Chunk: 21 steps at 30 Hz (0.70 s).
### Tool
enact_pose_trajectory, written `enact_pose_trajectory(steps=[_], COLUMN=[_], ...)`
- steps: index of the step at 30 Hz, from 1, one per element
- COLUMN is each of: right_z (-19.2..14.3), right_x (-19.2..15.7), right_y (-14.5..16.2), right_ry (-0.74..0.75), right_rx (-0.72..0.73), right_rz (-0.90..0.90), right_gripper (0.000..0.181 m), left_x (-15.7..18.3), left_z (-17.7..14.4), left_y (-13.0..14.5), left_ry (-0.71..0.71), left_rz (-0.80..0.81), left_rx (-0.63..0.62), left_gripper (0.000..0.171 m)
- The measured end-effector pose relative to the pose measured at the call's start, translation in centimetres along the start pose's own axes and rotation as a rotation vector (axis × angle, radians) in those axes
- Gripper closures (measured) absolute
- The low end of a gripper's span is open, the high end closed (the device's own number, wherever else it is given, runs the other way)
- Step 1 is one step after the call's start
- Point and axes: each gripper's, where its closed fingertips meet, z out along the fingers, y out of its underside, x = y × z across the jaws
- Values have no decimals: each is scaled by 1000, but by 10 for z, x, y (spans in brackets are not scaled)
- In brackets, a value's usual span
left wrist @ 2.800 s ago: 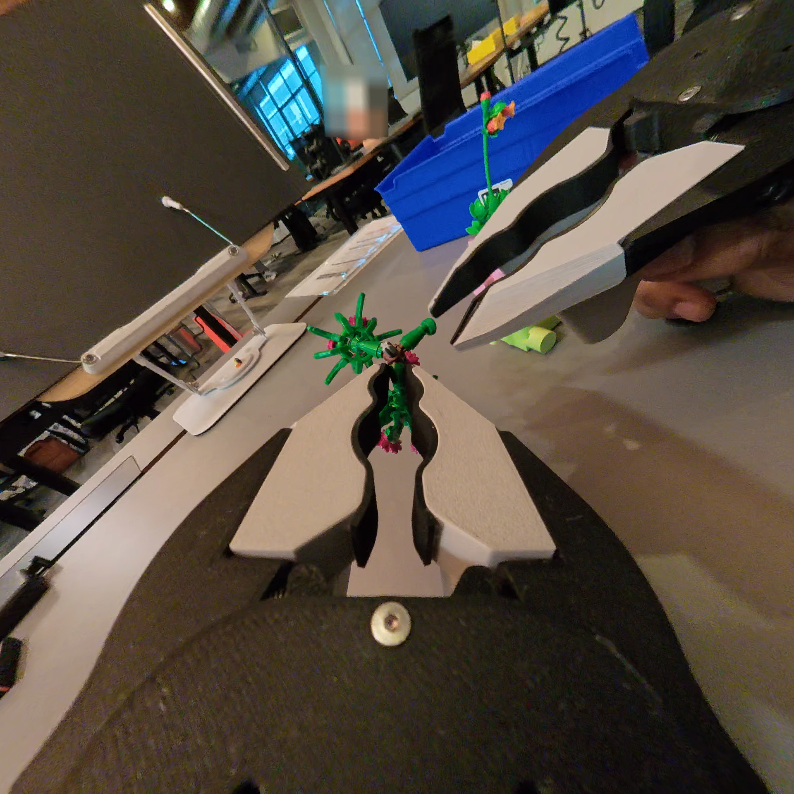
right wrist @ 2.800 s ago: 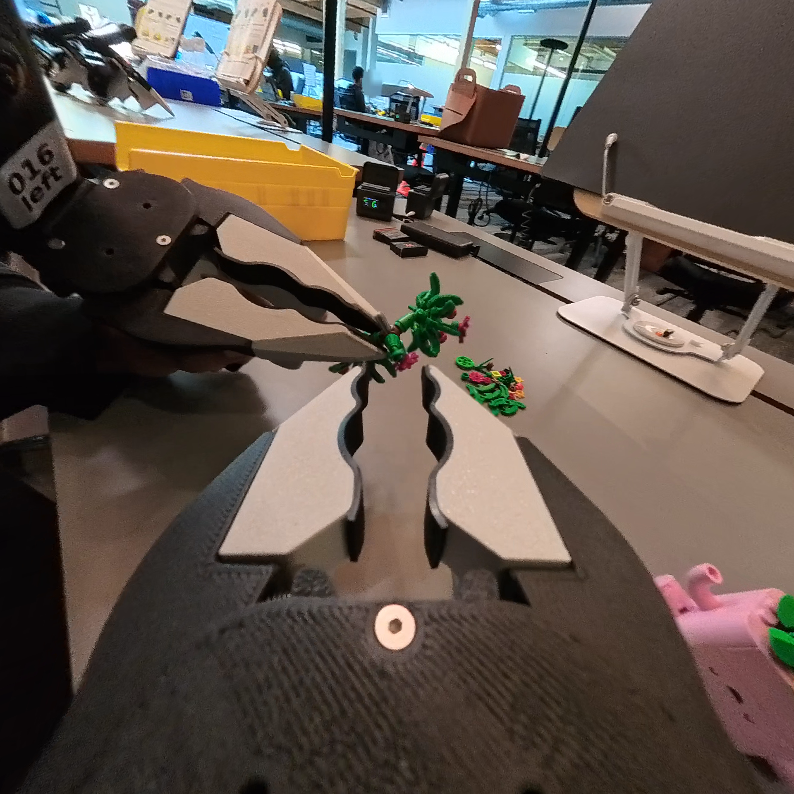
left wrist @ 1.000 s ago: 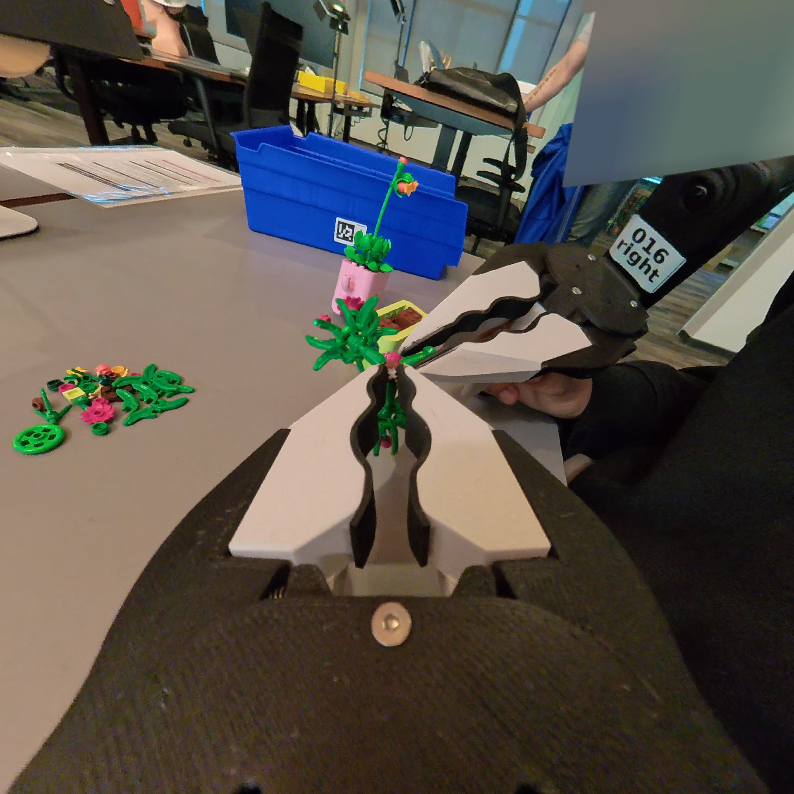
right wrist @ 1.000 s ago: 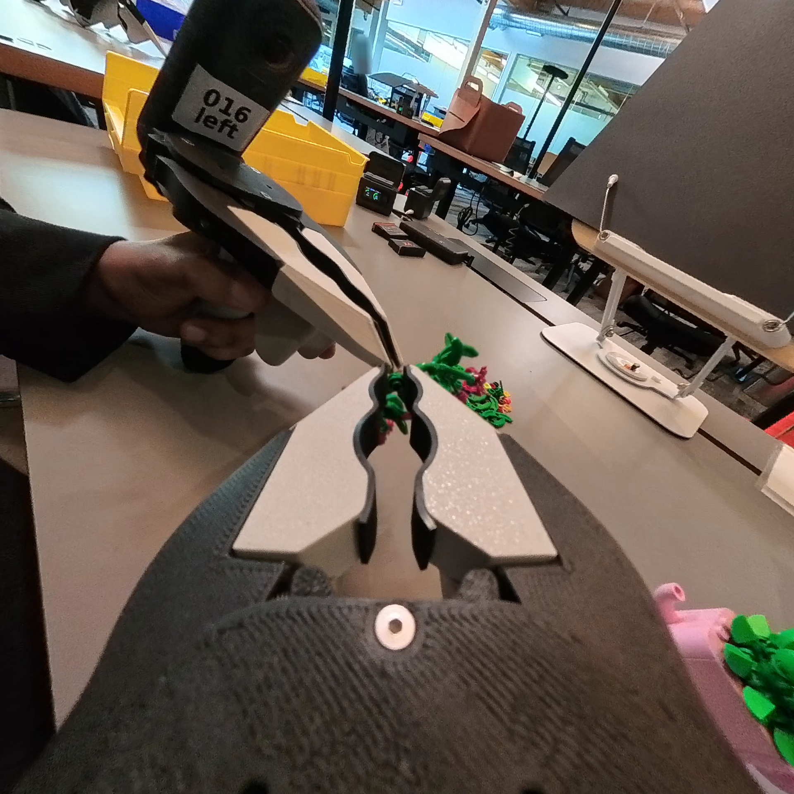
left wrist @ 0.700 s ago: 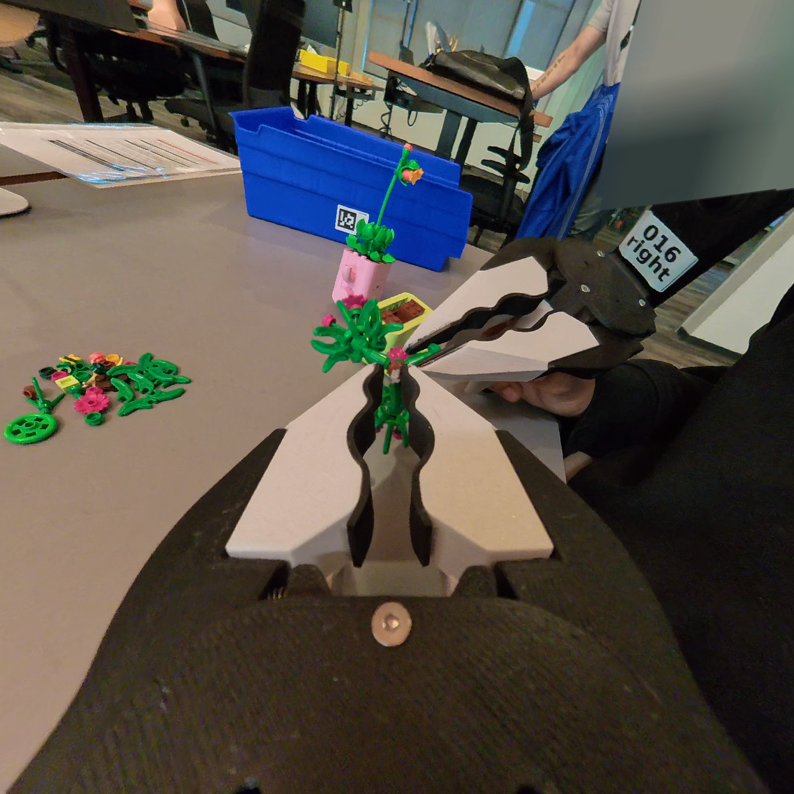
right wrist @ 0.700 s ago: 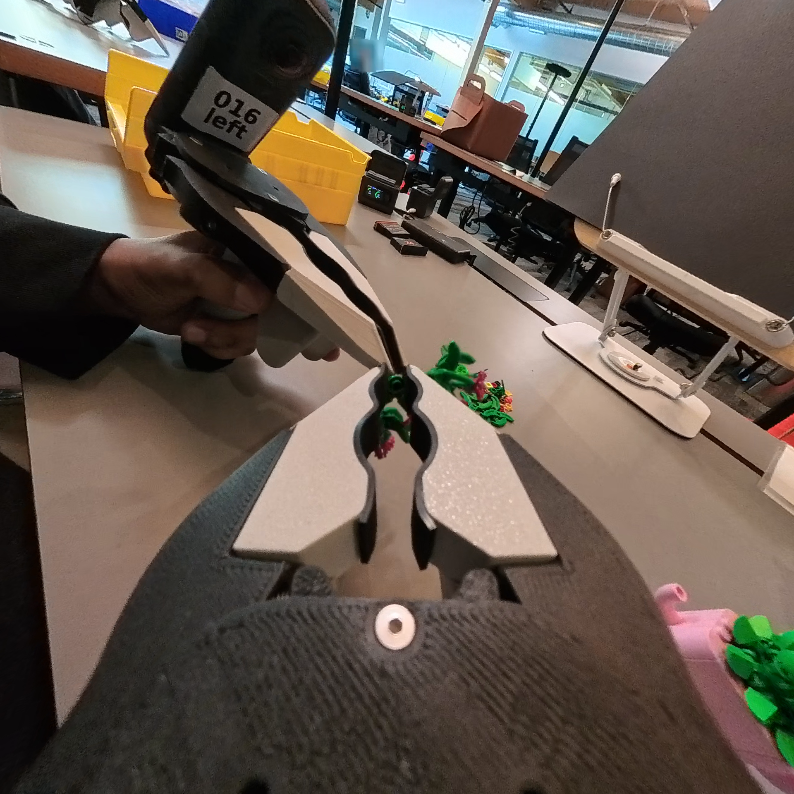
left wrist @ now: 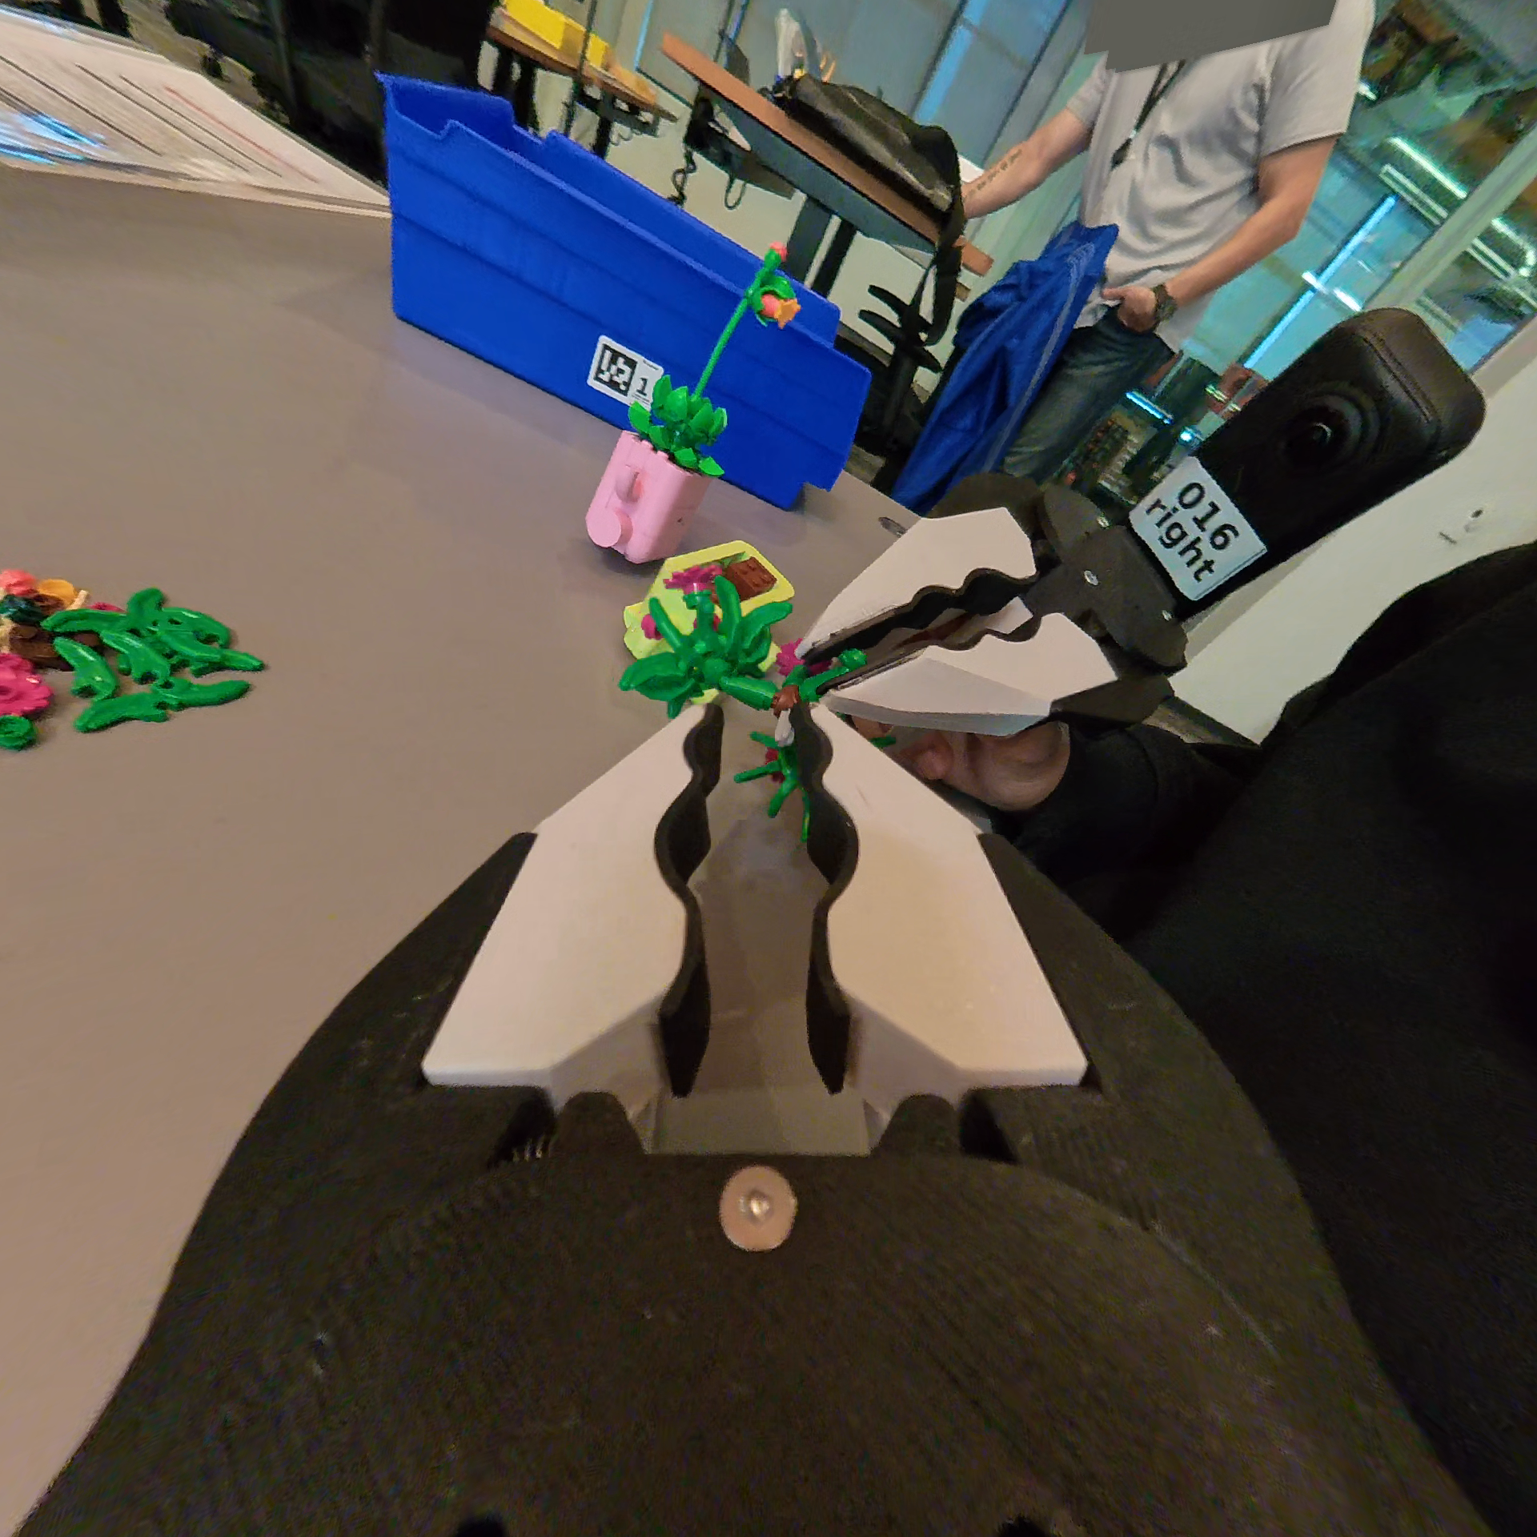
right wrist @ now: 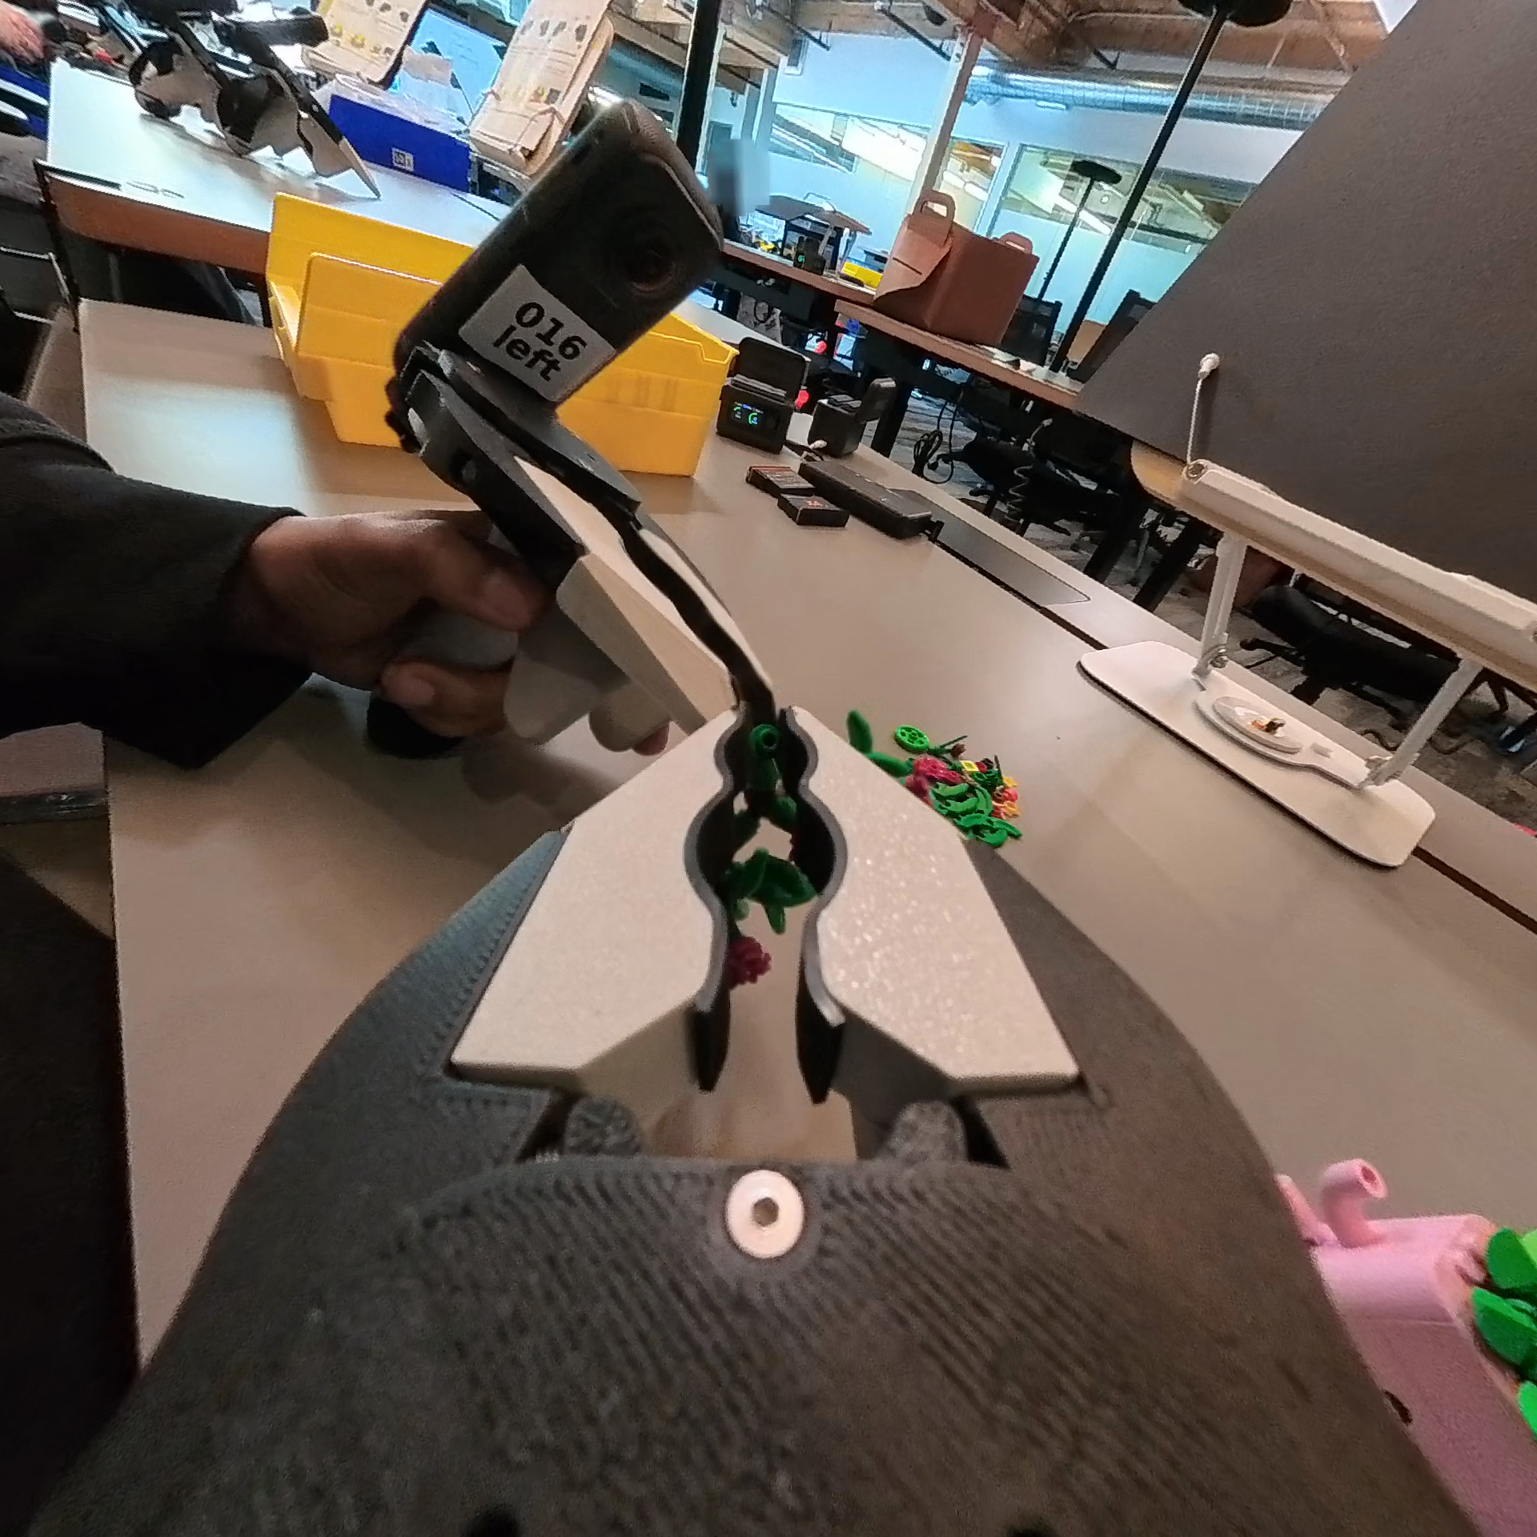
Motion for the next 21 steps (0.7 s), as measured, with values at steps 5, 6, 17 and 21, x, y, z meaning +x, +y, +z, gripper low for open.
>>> enact_pose_trajectory(steps=[5,6,17,21], right_z=[1,1,8,9], right_x=[-1,0,6,7], right_y=[2,2,-3,0], right_ry=[-9,-7,-208,-286], right_rx=[-8,-8,68,98], right_rz=[7,15,758,961], right_gripper=[177,177,177,177], left_x=[6,5,8,2], left_z=[1,1,5,5], left_y=[1,0,-8,-8], left_ry=[17,8,-239,-278], left_rz=[32,42,446,433], left_rx=[-6,-1,36,25], left_gripper=[171,171,148,155])
